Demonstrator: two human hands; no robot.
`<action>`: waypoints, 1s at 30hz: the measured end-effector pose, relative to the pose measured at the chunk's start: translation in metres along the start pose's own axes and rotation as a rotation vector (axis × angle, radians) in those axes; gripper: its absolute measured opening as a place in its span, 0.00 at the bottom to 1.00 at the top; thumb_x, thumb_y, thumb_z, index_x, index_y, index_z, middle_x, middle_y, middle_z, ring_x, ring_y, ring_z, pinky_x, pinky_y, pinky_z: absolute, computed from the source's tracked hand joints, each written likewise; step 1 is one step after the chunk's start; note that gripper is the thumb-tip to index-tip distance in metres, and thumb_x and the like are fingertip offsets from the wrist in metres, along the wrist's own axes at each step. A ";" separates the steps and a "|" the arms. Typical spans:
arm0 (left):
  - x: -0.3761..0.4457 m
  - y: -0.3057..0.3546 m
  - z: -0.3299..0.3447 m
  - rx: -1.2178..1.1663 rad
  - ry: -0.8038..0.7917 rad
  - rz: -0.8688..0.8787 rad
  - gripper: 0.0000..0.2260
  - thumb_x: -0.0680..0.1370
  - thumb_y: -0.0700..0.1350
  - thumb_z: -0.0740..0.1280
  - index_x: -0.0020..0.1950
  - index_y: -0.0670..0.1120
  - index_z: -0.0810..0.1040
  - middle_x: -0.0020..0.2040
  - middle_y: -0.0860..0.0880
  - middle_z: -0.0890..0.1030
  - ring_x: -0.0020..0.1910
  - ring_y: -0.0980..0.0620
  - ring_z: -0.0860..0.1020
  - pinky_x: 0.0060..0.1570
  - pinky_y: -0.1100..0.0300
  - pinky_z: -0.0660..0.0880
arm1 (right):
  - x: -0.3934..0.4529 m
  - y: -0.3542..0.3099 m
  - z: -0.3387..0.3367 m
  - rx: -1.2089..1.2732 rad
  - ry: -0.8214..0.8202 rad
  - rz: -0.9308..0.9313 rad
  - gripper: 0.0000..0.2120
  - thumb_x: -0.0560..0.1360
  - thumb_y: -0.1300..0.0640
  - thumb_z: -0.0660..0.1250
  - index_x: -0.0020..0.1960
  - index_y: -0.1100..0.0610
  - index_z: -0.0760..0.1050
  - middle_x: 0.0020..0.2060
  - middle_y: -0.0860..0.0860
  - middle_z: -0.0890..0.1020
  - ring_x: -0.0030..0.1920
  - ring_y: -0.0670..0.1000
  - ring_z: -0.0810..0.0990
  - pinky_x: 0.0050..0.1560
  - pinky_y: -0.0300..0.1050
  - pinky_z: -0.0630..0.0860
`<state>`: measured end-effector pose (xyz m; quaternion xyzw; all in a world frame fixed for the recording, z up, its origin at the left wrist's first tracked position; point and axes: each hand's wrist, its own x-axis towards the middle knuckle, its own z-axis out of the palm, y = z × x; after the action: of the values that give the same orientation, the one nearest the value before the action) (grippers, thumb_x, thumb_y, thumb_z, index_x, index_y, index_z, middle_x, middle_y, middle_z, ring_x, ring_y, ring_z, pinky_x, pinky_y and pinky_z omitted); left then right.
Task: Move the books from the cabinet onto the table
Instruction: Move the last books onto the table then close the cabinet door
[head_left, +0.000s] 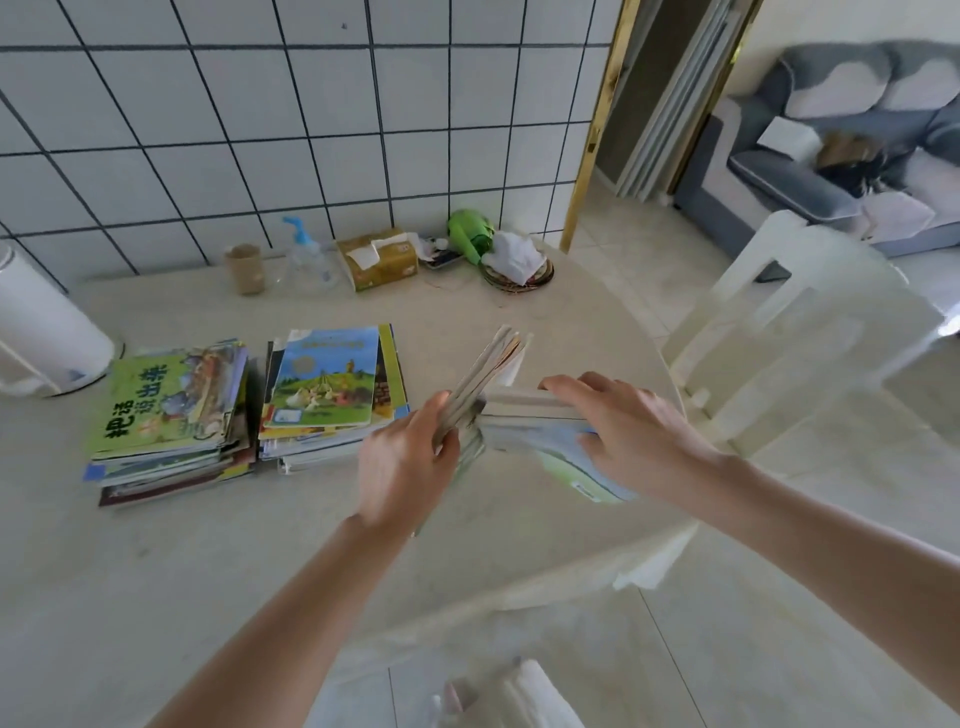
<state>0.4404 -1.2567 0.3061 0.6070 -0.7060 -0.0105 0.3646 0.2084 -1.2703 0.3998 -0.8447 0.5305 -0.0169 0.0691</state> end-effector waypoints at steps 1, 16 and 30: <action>0.008 -0.001 0.005 -0.011 -0.002 -0.018 0.17 0.72 0.46 0.61 0.54 0.43 0.82 0.26 0.49 0.76 0.22 0.48 0.73 0.22 0.62 0.69 | 0.009 0.003 0.002 0.031 -0.012 0.040 0.29 0.73 0.64 0.59 0.70 0.43 0.61 0.52 0.49 0.75 0.46 0.56 0.76 0.40 0.46 0.70; 0.101 -0.024 0.083 0.009 0.025 -0.257 0.17 0.72 0.50 0.62 0.57 0.46 0.80 0.26 0.49 0.76 0.22 0.47 0.74 0.22 0.59 0.71 | 0.149 0.062 0.027 0.269 -0.071 0.251 0.20 0.74 0.68 0.57 0.64 0.56 0.61 0.39 0.52 0.69 0.39 0.57 0.71 0.36 0.47 0.68; 0.058 -0.036 0.121 -0.475 0.081 -0.885 0.13 0.70 0.40 0.74 0.52 0.51 0.77 0.40 0.54 0.82 0.42 0.50 0.81 0.44 0.45 0.80 | 0.163 0.062 0.047 0.325 -0.122 0.270 0.21 0.76 0.60 0.60 0.67 0.57 0.58 0.55 0.57 0.74 0.50 0.61 0.75 0.43 0.47 0.68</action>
<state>0.4072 -1.3681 0.2304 0.7485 -0.3444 -0.3007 0.4803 0.2287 -1.4385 0.3374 -0.7433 0.6238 -0.0416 0.2381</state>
